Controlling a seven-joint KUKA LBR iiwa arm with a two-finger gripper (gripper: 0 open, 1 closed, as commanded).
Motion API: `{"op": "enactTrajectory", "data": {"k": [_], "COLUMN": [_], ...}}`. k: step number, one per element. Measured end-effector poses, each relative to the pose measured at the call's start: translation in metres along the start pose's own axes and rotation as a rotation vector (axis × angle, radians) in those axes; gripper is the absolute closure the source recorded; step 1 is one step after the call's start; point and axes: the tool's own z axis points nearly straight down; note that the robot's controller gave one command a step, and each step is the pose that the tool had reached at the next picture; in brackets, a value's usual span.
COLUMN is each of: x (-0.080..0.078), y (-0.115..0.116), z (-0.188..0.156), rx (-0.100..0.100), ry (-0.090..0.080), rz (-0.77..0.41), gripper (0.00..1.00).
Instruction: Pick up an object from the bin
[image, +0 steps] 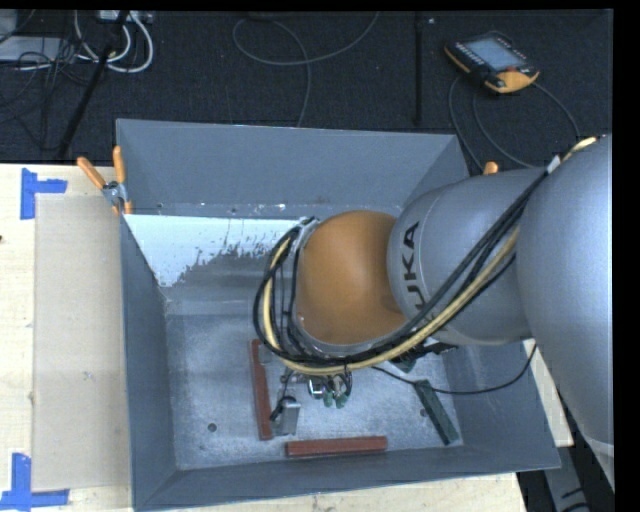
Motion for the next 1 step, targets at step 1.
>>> {"op": "enactTrajectory", "data": {"k": [1], "x": [-0.002], "y": [-0.0005], "z": [-0.0043], "rx": [-0.001], "ry": [-0.008], "rz": [0.004], "gripper": [0.0]}}
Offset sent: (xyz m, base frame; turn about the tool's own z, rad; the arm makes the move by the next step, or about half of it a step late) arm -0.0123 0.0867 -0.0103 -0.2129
